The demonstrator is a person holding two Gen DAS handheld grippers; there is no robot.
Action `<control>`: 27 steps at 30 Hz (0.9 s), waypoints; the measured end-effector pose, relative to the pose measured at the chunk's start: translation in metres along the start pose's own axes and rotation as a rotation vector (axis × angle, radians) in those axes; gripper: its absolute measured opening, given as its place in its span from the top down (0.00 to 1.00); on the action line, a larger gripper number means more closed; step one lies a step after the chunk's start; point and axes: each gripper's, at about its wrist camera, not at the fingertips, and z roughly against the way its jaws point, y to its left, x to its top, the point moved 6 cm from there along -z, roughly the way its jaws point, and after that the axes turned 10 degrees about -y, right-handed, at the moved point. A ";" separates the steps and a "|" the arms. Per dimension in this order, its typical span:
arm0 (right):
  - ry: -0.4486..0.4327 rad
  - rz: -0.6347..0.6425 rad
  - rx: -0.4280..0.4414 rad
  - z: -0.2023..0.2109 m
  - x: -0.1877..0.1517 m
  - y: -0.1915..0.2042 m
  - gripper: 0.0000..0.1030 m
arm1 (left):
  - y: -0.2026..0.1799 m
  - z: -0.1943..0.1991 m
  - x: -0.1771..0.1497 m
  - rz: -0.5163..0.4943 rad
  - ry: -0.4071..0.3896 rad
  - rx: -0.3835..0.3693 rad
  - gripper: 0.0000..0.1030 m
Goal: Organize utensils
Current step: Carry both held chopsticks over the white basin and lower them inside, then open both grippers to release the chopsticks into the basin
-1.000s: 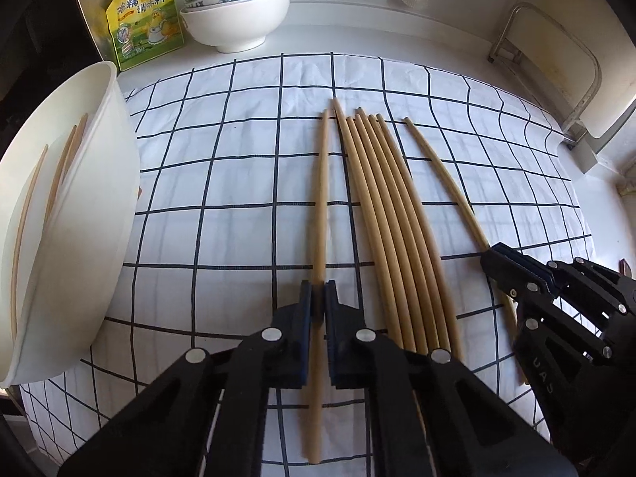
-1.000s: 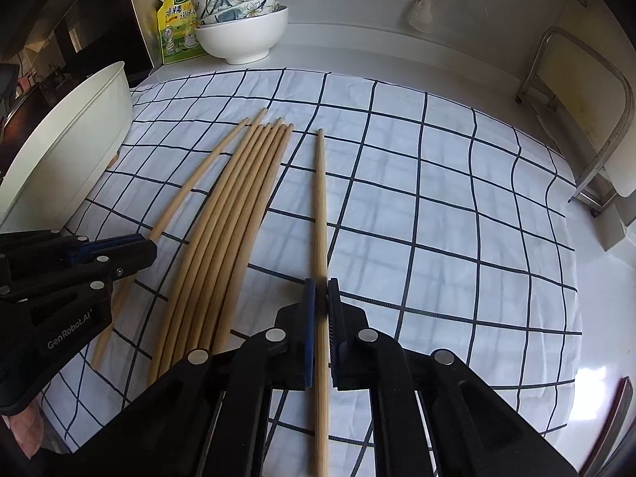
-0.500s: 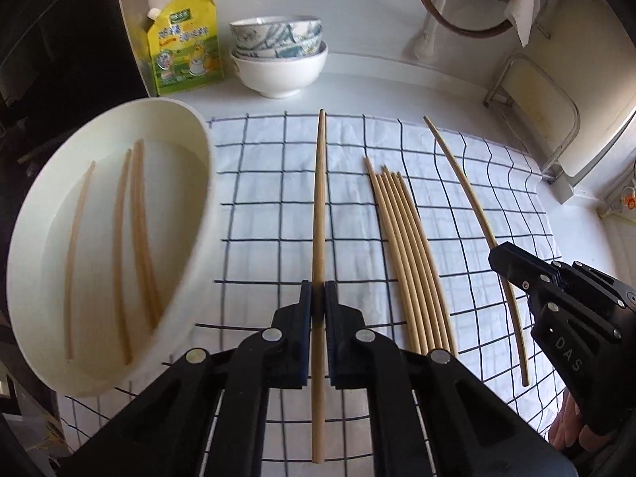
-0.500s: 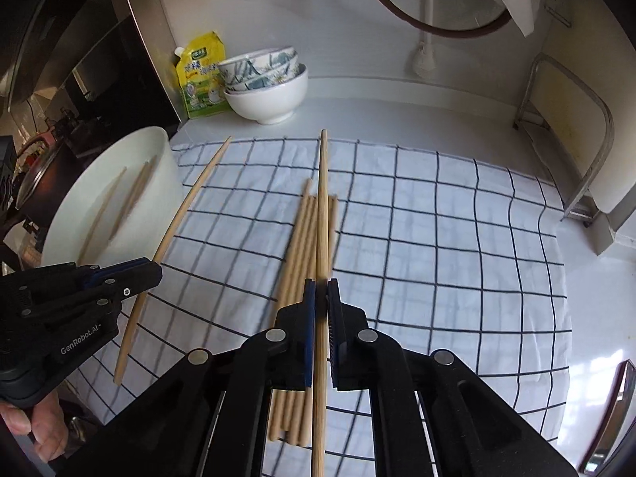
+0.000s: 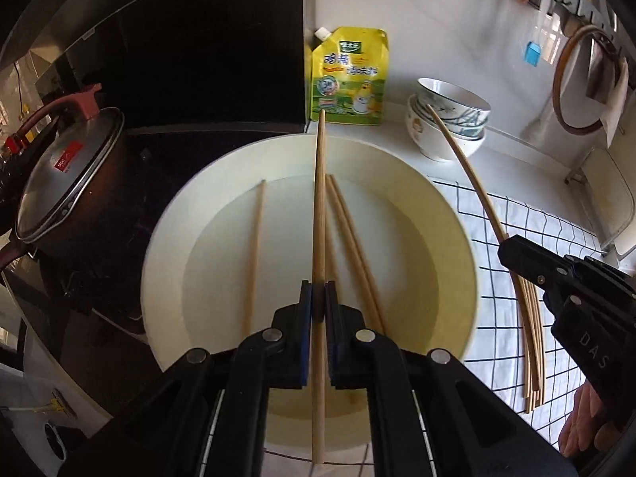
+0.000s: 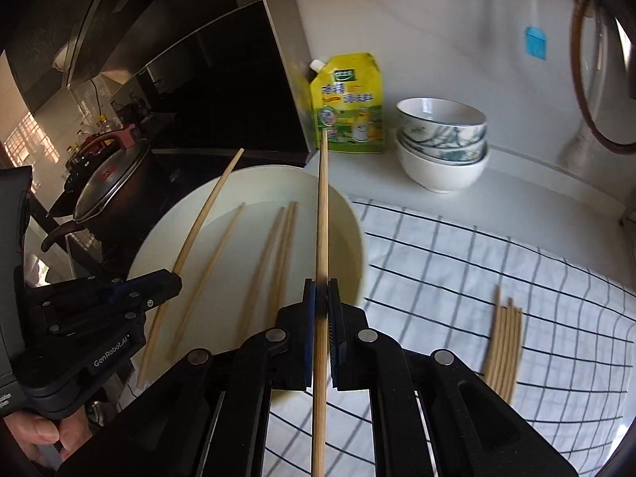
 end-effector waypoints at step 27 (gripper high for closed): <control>0.205 -0.042 -0.058 -0.109 -0.037 0.042 0.94 | 0.052 -0.080 -0.022 0.005 0.158 -0.064 0.91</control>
